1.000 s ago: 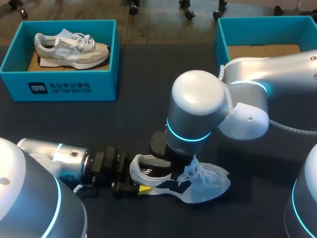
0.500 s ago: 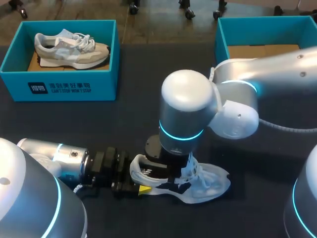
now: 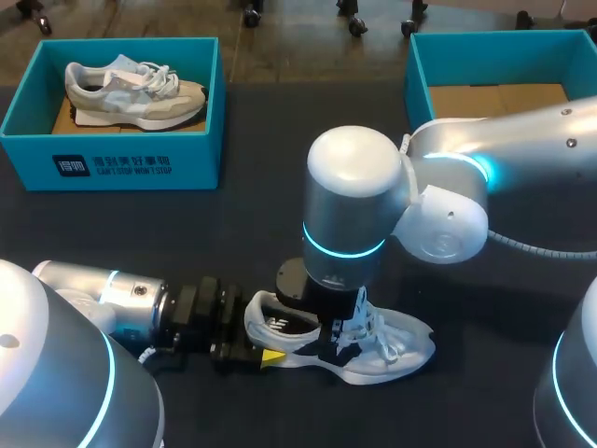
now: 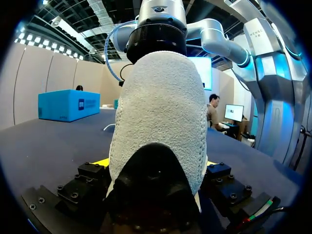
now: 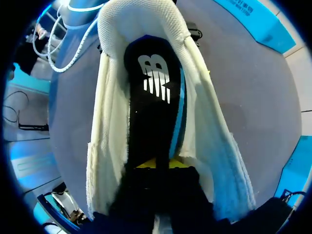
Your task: Take the shoe out of the shoebox, open the shoe tongue, remove and reinsert the insole, then place the shoe into the shoebox
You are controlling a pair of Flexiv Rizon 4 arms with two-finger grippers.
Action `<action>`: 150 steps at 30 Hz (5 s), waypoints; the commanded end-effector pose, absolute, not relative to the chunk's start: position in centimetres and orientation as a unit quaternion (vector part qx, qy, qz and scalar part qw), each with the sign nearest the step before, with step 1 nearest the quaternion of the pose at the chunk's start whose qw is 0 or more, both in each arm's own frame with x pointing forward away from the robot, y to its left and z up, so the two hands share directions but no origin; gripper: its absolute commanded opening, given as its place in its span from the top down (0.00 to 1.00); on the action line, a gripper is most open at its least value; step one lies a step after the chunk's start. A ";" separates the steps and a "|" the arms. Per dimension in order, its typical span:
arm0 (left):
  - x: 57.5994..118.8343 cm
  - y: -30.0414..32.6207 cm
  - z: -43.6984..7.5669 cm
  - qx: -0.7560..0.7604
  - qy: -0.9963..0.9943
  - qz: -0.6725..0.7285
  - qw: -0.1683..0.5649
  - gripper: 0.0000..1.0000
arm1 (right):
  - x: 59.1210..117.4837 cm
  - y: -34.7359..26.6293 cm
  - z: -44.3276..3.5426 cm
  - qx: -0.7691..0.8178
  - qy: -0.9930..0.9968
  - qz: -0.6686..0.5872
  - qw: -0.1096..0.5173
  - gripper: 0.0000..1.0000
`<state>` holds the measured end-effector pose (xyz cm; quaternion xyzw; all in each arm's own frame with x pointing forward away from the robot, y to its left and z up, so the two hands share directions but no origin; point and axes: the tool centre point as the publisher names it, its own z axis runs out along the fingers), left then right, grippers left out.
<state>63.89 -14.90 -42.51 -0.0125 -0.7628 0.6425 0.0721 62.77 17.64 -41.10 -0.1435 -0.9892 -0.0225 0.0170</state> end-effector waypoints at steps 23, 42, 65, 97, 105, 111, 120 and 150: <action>64.1 -14.9 -43.2 -0.011 -0.763 0.643 0.072 1.00 | 61.0 17.0 -38.2 -0.225 -0.961 -0.149 -0.066 1.00; 64.1 -14.9 -43.2 -0.011 -0.763 0.643 0.072 1.00 | 62.0 15.3 -36.6 -0.189 -0.945 -0.263 -0.037 1.00; 64.1 -14.9 -43.2 -0.011 -0.763 0.643 0.072 1.00 | 63.2 18.8 -35.2 -0.129 -0.977 -0.167 -0.025 0.58; 64.1 -14.9 -43.2 -0.011 -0.763 0.643 0.072 1.00 | 63.1 19.2 -37.7 -0.177 -0.983 -0.048 -0.010 1.00; 64.1 -14.9 -43.2 -0.011 -0.763 0.643 0.072 1.00 | 62.5 18.5 -37.4 -0.179 -0.982 -0.060 -0.008 1.00; 64.1 -14.9 -43.2 -0.011 -0.763 0.643 0.072 1.00 | 62.1 18.2 -36.4 -0.166 -0.982 -0.090 -0.023 1.00; 64.1 -14.9 -43.2 -0.011 -0.763 0.643 0.072 1.00 | 62.0 17.2 -35.5 -0.151 -0.981 -0.120 -0.029 1.00; 64.1 -14.9 -43.2 -0.011 -0.763 0.643 0.072 1.00 | 63.2 20.0 -36.6 -0.146 -0.985 -0.085 0.020 0.75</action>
